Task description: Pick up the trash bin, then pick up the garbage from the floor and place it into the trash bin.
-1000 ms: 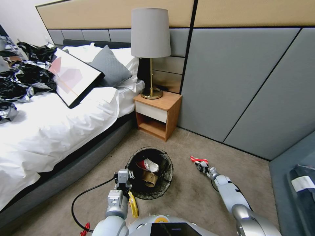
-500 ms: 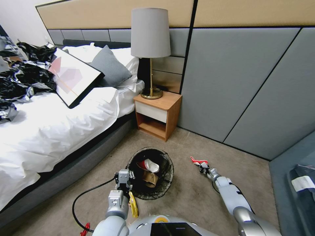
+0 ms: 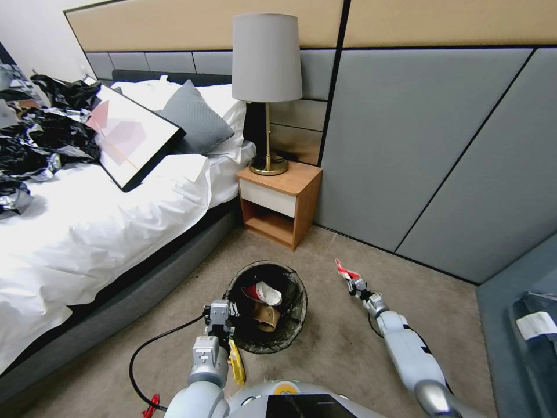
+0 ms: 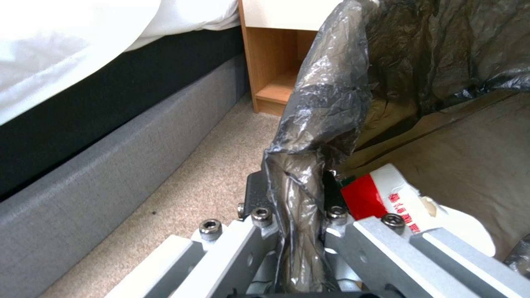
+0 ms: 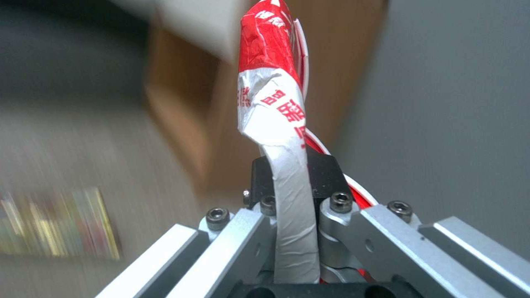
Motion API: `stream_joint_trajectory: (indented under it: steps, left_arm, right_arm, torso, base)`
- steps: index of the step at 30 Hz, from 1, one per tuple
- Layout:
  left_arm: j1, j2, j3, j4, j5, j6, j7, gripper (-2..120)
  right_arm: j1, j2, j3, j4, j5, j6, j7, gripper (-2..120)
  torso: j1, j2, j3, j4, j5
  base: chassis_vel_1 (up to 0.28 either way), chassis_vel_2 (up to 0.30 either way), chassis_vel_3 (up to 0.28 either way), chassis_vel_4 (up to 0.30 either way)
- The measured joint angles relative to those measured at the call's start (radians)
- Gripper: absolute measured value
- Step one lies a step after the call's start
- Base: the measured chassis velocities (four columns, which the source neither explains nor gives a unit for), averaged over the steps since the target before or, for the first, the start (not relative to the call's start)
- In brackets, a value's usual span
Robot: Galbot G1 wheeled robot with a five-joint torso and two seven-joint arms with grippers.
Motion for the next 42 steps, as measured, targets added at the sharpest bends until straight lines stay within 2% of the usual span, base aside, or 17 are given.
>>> stream_joint_trajectory:
  steps: [1,2,5,6,7,9,10,13,14,16,21,25,42]
  left_arm:
    - [-0.002,0.000,0.001,0.001,0.000,0.001,0.000,0]
    - [-0.002,0.000,0.001,0.001,0.000,0.001,0.000,0]
    - [-0.006,-0.001,0.009,0.007,-0.001,0.002,0.002,0]
    - [-0.010,0.001,0.012,0.010,-0.001,0.002,0.003,0]
    - [-0.010,0.001,0.012,0.010,-0.001,0.002,0.003,0]
    - [-0.016,0.004,0.015,0.014,-0.004,0.002,0.003,0]
    - [-0.016,0.004,0.015,0.014,-0.004,0.002,0.003,0]
    - [-0.022,0.004,0.020,0.017,-0.006,0.002,0.004,0]
    - [-0.022,0.004,0.020,0.017,-0.006,0.002,0.004,0]
    - [-0.023,0.001,0.021,0.019,-0.005,0.002,0.004,0]
    - [-0.022,0.000,0.024,0.019,-0.001,0.002,0.005,0]
    - [-0.023,-0.004,0.030,0.020,0.001,0.002,0.005,0]
    - [-0.012,-0.011,0.039,0.015,0.012,0.001,0.007,0]
  right_arm:
    - [-0.029,-0.003,-0.008,0.073,0.026,-0.008,-0.002,0]
    - [-0.029,-0.003,-0.008,0.073,0.026,-0.008,-0.002,0]
    - [-0.105,-0.019,-0.046,0.291,0.136,-0.038,-0.028,0]
    - [-0.136,-0.031,-0.076,0.378,0.209,-0.062,-0.055,0]
    - [-0.136,-0.031,-0.076,0.378,0.209,-0.062,-0.055,0]
    - [-0.175,-0.066,-0.159,0.491,0.331,-0.099,-0.103,0]
    - [-0.175,-0.066,-0.159,0.491,0.331,-0.099,-0.103,0]
    - [-0.203,-0.112,-0.290,0.584,0.385,-0.132,-0.143,0]
    - [-0.203,-0.112,-0.290,0.584,0.385,-0.132,-0.143,0]
    - [-0.214,-0.138,-0.372,0.622,0.384,-0.146,-0.149,0]
    - [-0.232,-0.175,-0.476,0.647,0.342,-0.156,-0.149,0]
    - [-0.243,-0.182,-0.505,0.636,0.301,-0.154,-0.153,0]
    - [-0.221,-0.135,-0.516,0.493,0.240,-0.105,-0.166,0]
  torso:
    - [0.000,0.000,0.000,-0.0004,0.0005]
    - [0.000,0.000,0.000,-0.0004,0.0005]
    - [0.000,0.000,0.000,-0.0005,-0.0001]
    - [0.000,0.000,0.000,-0.0005,0.0002]
    - [0.000,0.000,0.000,-0.0005,0.0002]
    - [0.000,0.000,0.000,-0.0006,0.0004]
    - [0.000,0.000,0.000,-0.0006,0.0004]
    - [0.000,0.000,0.000,-0.0004,0.0003]
    - [0.000,0.000,0.000,-0.0004,0.0003]
    - [0.000,0.000,0.000,-0.0003,0.0004]
    - [0.000,0.000,0.000,-0.0005,0.0004]
    - [0.000,0.000,0.000,-0.0005,0.0004]
    - [0.000,0.000,0.000,-0.0003,0.0006]
  base:
    - [0.000,0.000,0.000,0.000]
    - [0.000,0.000,0.000,0.000]
    - [0.000,0.000,0.000,0.000]
    - [0.000,0.000,0.000,0.000]
    - [0.000,0.000,0.000,0.000]
    - [0.000,0.000,0.000,0.000]
    - [0.000,0.000,0.000,0.000]
    - [0.000,0.000,0.000,0.000]
    - [0.000,0.000,0.000,0.000]
    - [0.000,0.000,0.000,0.000]
    - [0.000,0.000,0.000,0.000]
    - [0.000,0.000,0.000,0.000]
    - [0.000,0.000,0.000,0.000]
